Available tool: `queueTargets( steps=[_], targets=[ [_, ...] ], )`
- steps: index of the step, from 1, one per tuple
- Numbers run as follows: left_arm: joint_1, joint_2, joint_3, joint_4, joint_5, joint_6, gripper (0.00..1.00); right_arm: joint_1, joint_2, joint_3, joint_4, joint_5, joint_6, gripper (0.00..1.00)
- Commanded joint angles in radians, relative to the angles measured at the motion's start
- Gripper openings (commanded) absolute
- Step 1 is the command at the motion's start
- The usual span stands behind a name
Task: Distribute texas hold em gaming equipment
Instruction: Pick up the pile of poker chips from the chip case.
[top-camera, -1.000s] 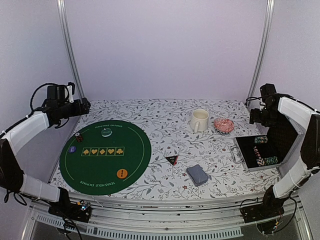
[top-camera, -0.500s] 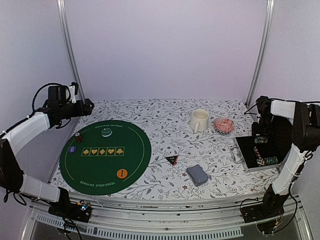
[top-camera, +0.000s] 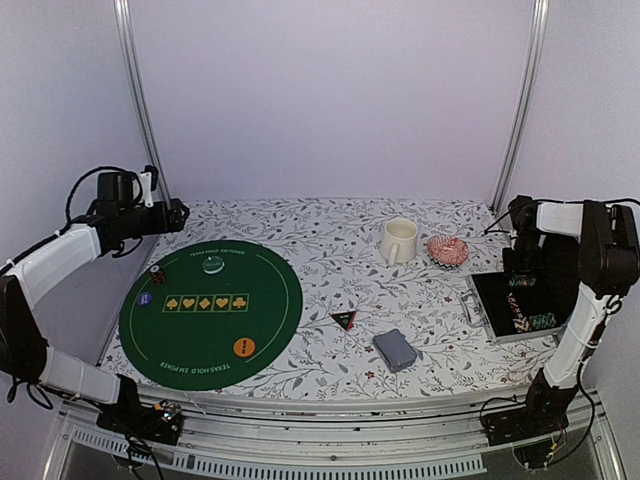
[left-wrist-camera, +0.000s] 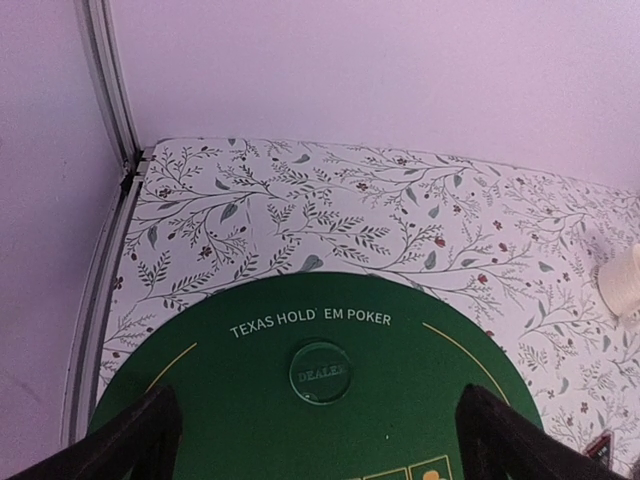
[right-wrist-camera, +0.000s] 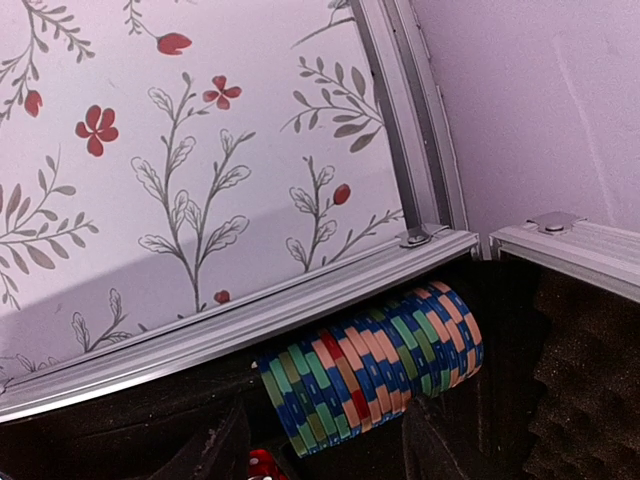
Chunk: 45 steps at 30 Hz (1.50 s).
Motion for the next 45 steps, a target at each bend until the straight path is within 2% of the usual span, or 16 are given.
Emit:
queueTargets(
  steps=[1,10,19,35,42,45],
  targets=[
    [-0.010,0.011,-0.007,0.021,0.015,0.014,0.98,-0.003,0.038,0.026,0.021,0.016,-0.029,0.54],
    [-0.010,0.017,-0.005,0.021,0.024,0.015,0.98,-0.001,0.033,0.009,0.017,-0.049,-0.029,0.48],
    [-0.010,0.022,-0.005,0.021,0.037,0.016,0.98,0.018,0.002,-0.010,0.024,-0.081,-0.029,0.46],
    [-0.009,0.026,-0.004,0.020,0.057,0.020,0.98,0.017,0.035,0.003,0.021,0.016,-0.059,0.54],
    [-0.010,0.029,-0.005,0.020,0.066,0.020,0.98,0.007,0.058,0.003,0.032,0.010,-0.066,0.56],
    [-0.010,0.030,-0.004,0.021,0.072,0.020,0.98,0.005,0.062,0.004,0.031,0.007,-0.066,0.60]
  ],
)
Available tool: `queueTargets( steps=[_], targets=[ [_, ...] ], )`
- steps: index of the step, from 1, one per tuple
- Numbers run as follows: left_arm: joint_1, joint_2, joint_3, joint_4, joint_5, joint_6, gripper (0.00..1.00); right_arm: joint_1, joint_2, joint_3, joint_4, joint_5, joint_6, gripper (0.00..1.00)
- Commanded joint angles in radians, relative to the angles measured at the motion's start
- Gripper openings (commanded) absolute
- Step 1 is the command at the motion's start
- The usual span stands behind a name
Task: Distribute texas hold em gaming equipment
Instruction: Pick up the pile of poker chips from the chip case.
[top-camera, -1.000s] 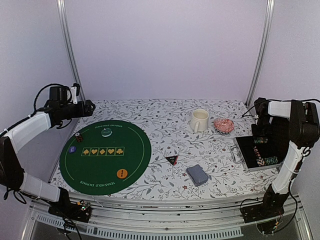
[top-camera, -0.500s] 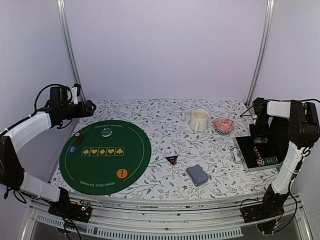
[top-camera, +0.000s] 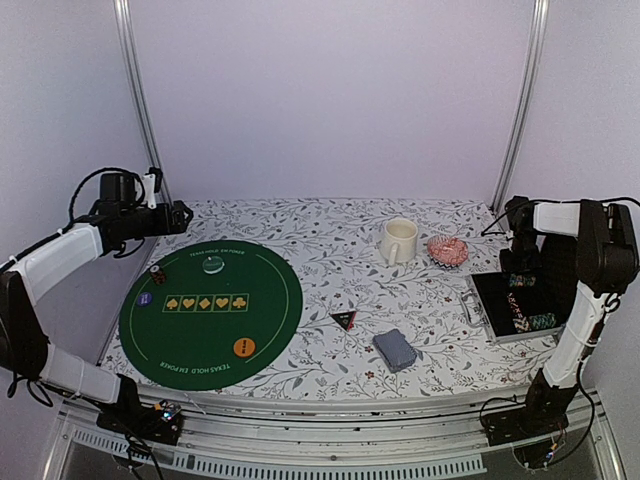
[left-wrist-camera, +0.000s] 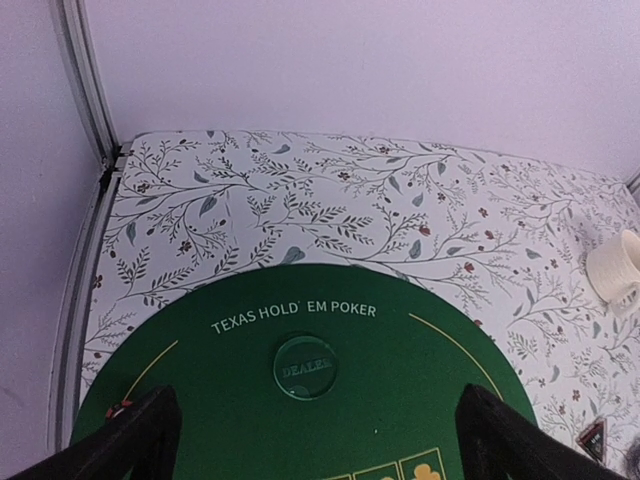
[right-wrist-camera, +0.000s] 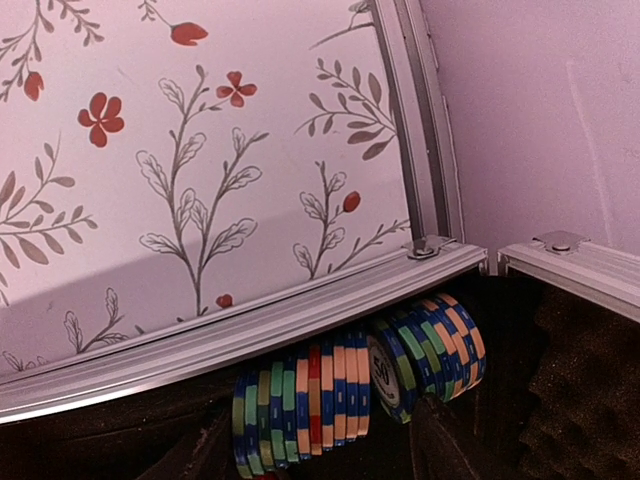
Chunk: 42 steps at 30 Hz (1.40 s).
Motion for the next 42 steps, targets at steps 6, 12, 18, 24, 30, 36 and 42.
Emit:
queueTargets(
  steps=[6,12,18,24,30,36,42],
  targets=[
    [-0.010,0.015,-0.003,0.020,0.031,0.008,0.98,-0.011,0.028,0.003,0.012,0.000,-0.001,0.66],
    [-0.010,0.016,-0.003,0.020,0.040,0.008,0.98,-0.001,0.027,0.021,-0.011,0.042,0.002,0.66],
    [-0.010,0.018,-0.003,0.020,0.045,0.011,0.98,0.030,0.019,0.034,-0.007,0.086,-0.008,0.66],
    [-0.010,0.022,-0.003,0.021,0.051,0.010,0.98,0.037,0.020,0.037,-0.003,0.082,-0.011,0.63],
    [-0.010,0.034,-0.002,0.021,0.069,0.007,0.98,0.037,0.017,0.019,0.019,0.040,-0.018,0.56],
    [-0.009,0.035,-0.002,0.020,0.071,0.008,0.98,0.023,0.019,-0.009,0.038,0.021,-0.020,0.54],
    [-0.009,0.037,-0.002,0.019,0.071,0.010,0.98,-0.005,0.030,-0.034,0.057,-0.013,-0.007,0.52]
  ],
)
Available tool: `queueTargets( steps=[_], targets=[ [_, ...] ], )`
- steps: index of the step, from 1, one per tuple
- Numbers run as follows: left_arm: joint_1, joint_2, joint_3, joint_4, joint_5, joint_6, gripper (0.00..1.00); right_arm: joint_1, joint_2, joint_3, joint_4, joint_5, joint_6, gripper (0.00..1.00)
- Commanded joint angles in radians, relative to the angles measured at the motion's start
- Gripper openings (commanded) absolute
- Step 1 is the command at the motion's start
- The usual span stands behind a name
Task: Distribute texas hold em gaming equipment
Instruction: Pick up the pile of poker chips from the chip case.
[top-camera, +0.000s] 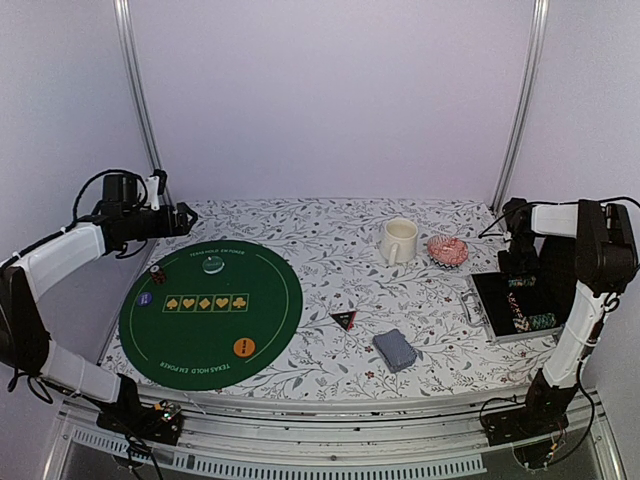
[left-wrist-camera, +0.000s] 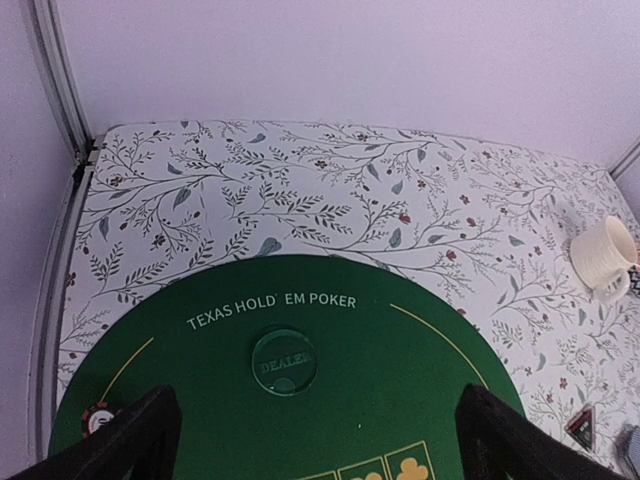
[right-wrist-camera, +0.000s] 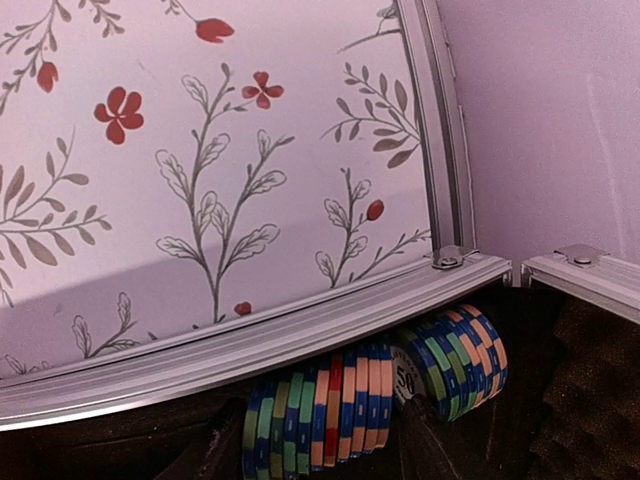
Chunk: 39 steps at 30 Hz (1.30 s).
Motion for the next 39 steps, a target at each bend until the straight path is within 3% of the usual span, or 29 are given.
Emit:
queueTargets(
  steps=[1,4,10,15,17,25,32,39],
  targets=[
    [-0.008,0.011,-0.002,0.015,0.011,0.008,0.98,-0.021,0.028,-0.022,0.029,-0.034,0.005,0.52],
    [-0.008,0.016,0.001,0.015,0.016,0.007,0.98,-0.027,0.041,-0.024,0.037,-0.041,0.004,0.51],
    [-0.008,0.015,0.001,0.015,0.017,0.012,0.98,-0.037,0.068,-0.013,0.043,-0.055,0.006,0.40],
    [-0.009,0.010,0.001,0.017,0.018,0.014,0.98,-0.039,0.057,0.001,0.021,-0.065,0.018,0.11],
    [-0.008,0.009,0.001,0.018,0.024,0.014,0.98,-0.039,0.041,0.016,-0.005,-0.074,0.024,0.04],
    [-0.025,-0.044,-0.016,0.080,0.127,0.027,0.95,-0.031,-0.122,0.123,-0.144,-0.191,0.080,0.02],
    [-0.202,-0.100,0.017,0.091,0.204,0.178,0.90,0.084,-0.257,0.231,-0.271,-0.401,0.151,0.02],
    [-0.529,-0.157,0.059,0.027,0.261,0.524,0.89,0.405,-0.319,0.281,-0.180,-0.730,0.285,0.02]
  ],
)
